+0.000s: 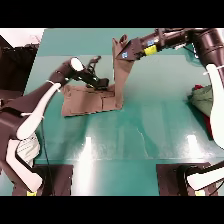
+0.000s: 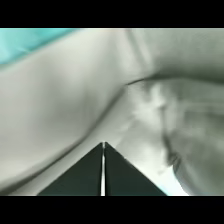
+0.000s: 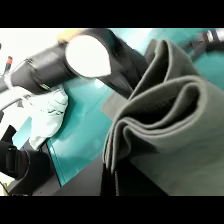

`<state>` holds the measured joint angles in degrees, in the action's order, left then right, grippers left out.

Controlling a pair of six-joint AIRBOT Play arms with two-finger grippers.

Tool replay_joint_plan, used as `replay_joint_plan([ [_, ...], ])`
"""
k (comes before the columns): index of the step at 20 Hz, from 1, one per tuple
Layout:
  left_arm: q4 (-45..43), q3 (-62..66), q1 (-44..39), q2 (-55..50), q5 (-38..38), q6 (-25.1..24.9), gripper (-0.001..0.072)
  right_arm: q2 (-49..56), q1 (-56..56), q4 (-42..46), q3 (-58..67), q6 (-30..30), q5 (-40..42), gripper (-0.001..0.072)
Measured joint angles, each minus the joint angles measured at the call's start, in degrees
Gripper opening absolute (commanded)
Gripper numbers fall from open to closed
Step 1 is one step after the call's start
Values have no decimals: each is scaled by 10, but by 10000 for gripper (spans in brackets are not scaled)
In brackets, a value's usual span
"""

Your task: Fold the shirts.

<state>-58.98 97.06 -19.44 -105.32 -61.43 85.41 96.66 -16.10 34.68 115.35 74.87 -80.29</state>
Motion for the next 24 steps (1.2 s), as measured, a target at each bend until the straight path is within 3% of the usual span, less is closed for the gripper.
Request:
replay_joint_plan([
  [8, -165, 1, 147, 195, -110, -48, 23, 67, -97, -2, 15, -11, 78, 12],
  [13, -204, 1, 231, 288, -153, -63, 23, 121, -169, -4, 16, -36, 158, 19],
  [14, -207, 1, 240, 297, -156, -64, 23, 134, -185, -4, 16, -43, 182, 74],
  [15, -209, 0, 246, 304, -161, -64, 23, 147, -199, -5, 17, -50, 208, 297],
  [16, -209, 0, 252, 310, -164, -64, 23, 160, -214, -9, 21, -59, 233, 437],
  [17, -207, 0, 255, 313, -167, -64, 23, 173, -227, -19, 26, -67, 254, 526],
  [19, -198, 0, 260, 317, -170, -64, 23, 193, -250, -52, 31, -90, 286, 523],
  [21, -189, 0, 262, 320, -174, -64, 23, 189, -256, -73, 22, -108, 296, 424],
  [24, -184, 0, 264, 321, -183, -63, 23, 148, -228, -57, -36, -110, 266, 425],
])
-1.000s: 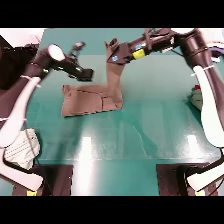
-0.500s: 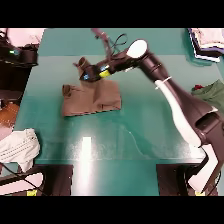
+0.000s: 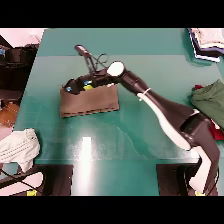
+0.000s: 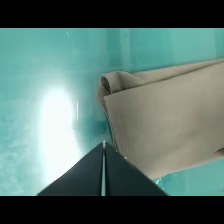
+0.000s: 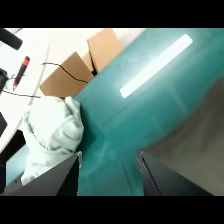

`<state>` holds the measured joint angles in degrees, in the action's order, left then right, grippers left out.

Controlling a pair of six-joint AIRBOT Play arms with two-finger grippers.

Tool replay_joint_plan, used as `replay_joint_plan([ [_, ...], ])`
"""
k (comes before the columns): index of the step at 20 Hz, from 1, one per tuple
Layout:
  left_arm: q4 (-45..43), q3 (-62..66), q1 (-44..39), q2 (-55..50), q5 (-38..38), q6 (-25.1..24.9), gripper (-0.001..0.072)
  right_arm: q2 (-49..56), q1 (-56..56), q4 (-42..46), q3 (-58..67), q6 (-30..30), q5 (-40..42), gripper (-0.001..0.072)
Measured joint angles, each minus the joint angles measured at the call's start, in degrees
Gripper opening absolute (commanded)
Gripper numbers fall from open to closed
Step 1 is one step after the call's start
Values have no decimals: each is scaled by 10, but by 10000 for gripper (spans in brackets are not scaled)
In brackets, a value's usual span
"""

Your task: Fold the shirts.

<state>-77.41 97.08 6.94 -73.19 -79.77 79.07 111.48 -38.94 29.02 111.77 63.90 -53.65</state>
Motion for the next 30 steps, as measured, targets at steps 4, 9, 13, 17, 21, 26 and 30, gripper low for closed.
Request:
replay_joint_plan([
  [4, 5, 0, 1, 0, -9, 0, 23, -79, 81, 82, -129, 22, -69, 424],
  [9, 24, 0, 1, 1, -9, 0, 23, -143, 203, 123, -273, 75, -78, 516],
  [13, 37, 0, 1, 1, -6, 0, 23, -133, 248, 97, -321, 89, -78, 606],
  [17, 42, 0, 1, 1, -4, 0, 23, -73, 242, 41, -300, 93, -78, 595],
  [21, 44, 0, 1, 1, -9, 0, 23, -4, 201, -5, -242, 96, -80, 545],
  [26, 46, 0, 1, 1, -16, 0, 24, 60, 145, -50, -173, 94, -67, 16],
  [30, 46, 0, 1, 1, -20, 0, 23, 74, 126, -59, -127, 72, -57, 14],
])
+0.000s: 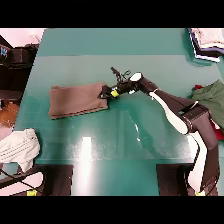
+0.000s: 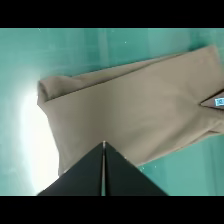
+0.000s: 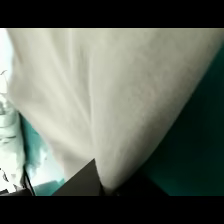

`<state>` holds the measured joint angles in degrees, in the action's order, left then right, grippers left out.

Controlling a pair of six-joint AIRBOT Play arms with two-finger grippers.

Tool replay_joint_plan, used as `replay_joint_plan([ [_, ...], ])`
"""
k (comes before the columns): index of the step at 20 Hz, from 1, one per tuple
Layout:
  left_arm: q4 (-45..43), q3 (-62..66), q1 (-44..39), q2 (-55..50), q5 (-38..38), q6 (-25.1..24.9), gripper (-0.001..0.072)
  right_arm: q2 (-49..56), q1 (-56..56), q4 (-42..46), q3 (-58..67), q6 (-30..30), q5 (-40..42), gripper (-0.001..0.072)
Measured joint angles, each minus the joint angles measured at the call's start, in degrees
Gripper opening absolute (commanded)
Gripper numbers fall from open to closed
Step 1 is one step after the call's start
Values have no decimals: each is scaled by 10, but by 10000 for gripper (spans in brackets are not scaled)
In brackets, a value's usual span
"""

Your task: Fold the shirts.

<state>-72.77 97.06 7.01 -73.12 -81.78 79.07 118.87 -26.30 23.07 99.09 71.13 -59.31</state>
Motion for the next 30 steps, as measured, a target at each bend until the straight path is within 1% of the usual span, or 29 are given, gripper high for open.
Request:
replay_joint_plan([
  [3, 1, 0, 0, 0, -3, 0, 23, -34, 22, 13, 10, -7, -6, 13],
  [6, 14, 0, 0, 0, -5, 0, 23, -106, 76, 65, -20, -7, -13, 13],
  [9, 30, 0, -15, 0, -5, 3, 23, -190, 162, 122, -73, -3, -36, 13],
  [13, 40, 0, -79, 0, 15, 11, 23, -292, 302, 177, -140, 3, -68, 13],
  [18, 42, 0, -173, 0, 69, 14, 23, -395, 497, 198, -184, 3, -71, 13],
  [22, 43, -1, -221, 0, 102, 16, 23, -437, 618, 204, -192, 4, -71, 13],
  [26, 42, -1, -235, 0, 113, 19, 23, -466, 679, 202, -195, -7, -64, 13],
  [30, 41, -1, -241, 0, 117, 19, 23, -497, 698, 202, -184, -22, -51, 13],
])
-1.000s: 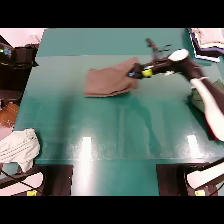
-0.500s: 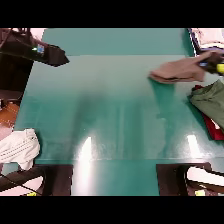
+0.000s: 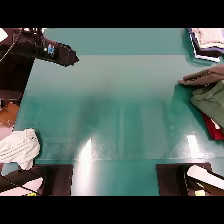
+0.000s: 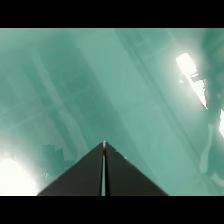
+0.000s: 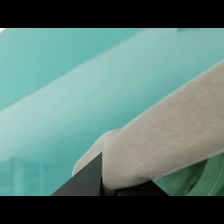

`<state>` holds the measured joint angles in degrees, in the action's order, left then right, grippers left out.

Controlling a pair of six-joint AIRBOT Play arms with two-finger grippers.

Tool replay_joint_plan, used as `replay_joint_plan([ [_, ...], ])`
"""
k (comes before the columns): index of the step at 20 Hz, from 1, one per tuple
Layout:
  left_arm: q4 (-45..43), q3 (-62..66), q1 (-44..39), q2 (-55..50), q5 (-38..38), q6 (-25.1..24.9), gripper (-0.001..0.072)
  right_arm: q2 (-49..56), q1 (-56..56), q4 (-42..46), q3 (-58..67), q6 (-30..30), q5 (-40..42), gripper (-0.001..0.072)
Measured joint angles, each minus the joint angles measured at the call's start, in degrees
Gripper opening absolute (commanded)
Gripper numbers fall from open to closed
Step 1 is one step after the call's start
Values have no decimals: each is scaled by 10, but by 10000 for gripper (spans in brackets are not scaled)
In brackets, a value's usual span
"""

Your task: Fold the shirts.

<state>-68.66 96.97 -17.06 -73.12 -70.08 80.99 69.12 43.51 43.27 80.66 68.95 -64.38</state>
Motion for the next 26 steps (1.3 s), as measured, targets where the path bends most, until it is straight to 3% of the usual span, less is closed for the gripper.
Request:
replay_joint_plan([
  [7, -1, 0, -1, 0, 1, 0, 23, -36, 6, 89, 42, 3, -33, 15],
  [14, -1, 0, -1, 0, -7, -5, 24, -42, 7, 320, 49, 119, -149, 22],
  [15, -1, 0, -1, 0, -9, -8, 23, -42, 7, 351, 49, 136, -167, 70],
  [17, -1, 0, -1, 0, -10, -11, 24, -42, 7, 401, 49, 159, -197, 417],
  [18, -1, 0, -1, 0, -10, -12, 24, -42, 7, 421, 49, 166, -209, 488],
  [23, -1, 0, -1, 0, -12, -14, 24, -42, 7, 474, 49, 193, -254, 483],
  [26, -1, 0, -1, 0, -12, -15, 24, -42, 7, 434, 49, 203, -271, 480],
])
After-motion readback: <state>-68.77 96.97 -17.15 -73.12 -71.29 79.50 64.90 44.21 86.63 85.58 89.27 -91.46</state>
